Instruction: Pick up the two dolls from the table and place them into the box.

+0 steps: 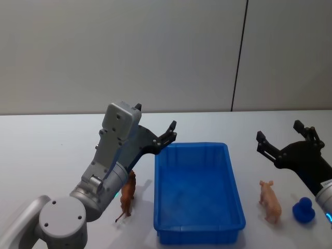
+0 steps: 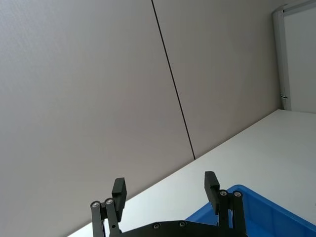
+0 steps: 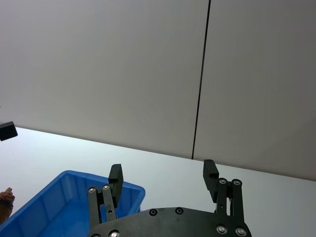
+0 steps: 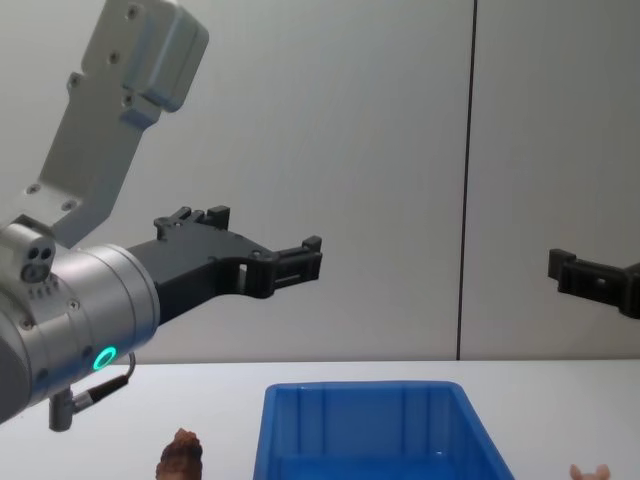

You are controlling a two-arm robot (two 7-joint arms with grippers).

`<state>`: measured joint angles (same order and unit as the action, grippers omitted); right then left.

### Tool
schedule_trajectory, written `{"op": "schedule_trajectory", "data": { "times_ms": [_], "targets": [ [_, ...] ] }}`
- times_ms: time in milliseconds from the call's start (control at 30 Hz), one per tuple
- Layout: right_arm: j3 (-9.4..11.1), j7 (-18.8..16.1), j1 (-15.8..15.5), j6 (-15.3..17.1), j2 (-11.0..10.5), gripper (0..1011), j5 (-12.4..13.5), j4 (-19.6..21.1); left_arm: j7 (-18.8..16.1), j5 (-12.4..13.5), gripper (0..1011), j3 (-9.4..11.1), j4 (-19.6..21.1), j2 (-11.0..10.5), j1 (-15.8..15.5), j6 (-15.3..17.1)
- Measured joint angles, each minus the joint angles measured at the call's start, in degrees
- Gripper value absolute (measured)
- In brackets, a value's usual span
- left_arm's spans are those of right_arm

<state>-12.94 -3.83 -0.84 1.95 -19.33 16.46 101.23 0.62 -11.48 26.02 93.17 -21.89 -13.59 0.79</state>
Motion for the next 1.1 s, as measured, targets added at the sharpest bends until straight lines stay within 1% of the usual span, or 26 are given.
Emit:
{"op": "schedule_trajectory", "data": {
  "times_ms": [767,933,1100],
  "targets": [
    [0.0,0.0,0.0,0.0,0.0,1001,0.0,-0.1,0.0,0.0,1001,0.0,0.0,0.0,0.0,0.0],
    [0.5,-0.4,0.0,0.1,-0.4,1001,0.7,-0.4,0.0,0.0,1001,0.0,0.0,0.0,0.0,0.0],
    [1.4,-1.1,-0.1,0.9,-1.3,1001,2.1,-1.0,0.0,0.0,1001,0.0,0.0,0.0,0.0,0.0]
  ]
}}
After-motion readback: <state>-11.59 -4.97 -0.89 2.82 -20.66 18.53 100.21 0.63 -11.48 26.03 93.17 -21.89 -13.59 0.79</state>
